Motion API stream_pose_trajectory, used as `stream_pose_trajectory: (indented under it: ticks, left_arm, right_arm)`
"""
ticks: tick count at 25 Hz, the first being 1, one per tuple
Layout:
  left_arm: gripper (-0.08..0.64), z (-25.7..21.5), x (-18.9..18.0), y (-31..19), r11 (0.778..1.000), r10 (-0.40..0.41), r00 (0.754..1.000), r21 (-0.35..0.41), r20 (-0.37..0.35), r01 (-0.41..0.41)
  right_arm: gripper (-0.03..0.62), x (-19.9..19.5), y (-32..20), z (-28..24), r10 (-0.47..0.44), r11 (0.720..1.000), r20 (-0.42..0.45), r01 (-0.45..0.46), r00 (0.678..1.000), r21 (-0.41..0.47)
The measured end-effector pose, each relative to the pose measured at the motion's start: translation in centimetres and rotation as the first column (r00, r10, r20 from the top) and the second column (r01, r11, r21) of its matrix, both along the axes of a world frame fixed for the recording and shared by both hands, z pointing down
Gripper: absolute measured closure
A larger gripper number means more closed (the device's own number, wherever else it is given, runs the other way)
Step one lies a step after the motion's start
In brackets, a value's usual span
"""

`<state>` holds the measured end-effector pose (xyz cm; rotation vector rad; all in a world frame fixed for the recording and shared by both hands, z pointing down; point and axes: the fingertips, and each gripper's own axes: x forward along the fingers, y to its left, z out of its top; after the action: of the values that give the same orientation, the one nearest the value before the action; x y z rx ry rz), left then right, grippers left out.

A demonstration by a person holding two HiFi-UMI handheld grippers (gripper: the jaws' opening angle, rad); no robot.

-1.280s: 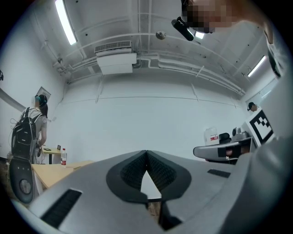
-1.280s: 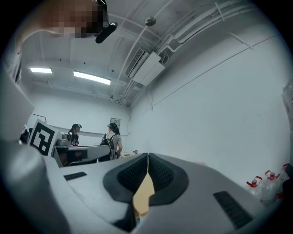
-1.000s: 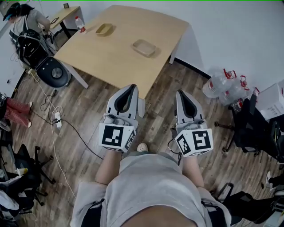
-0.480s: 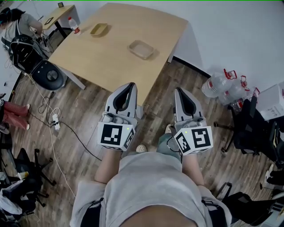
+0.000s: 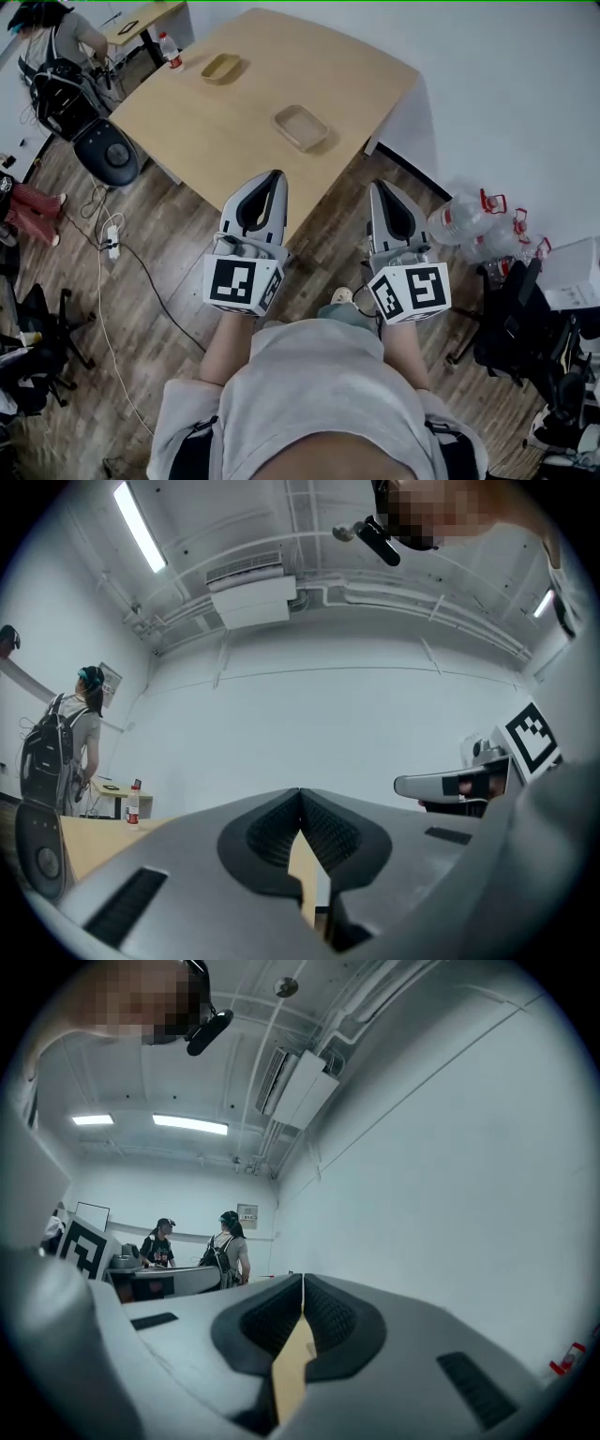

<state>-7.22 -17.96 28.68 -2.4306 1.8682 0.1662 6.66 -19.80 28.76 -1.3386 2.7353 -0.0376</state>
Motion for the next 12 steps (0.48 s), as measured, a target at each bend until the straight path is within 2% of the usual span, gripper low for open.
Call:
stream_pose_trajectory:
  ticks: [4,12]
  left_arm:
    - [0.545,0.0,2.0,-2.9,0.998,-0.057,0.998,0.004,0.000,0.057]
    - [0.545,0.2,5.4,-6.4,0.988,-0.152,0.988,0.010,-0.010,0.152]
  right_arm:
    - [0.578,1.6,-3.7,0.0,-0.069,0.998,-0.012,0.069,0.998,0.011]
    - [0.578,4.1,-7.7,0.6,-0.182,0.983,-0.025,0.183,0.983,0.005]
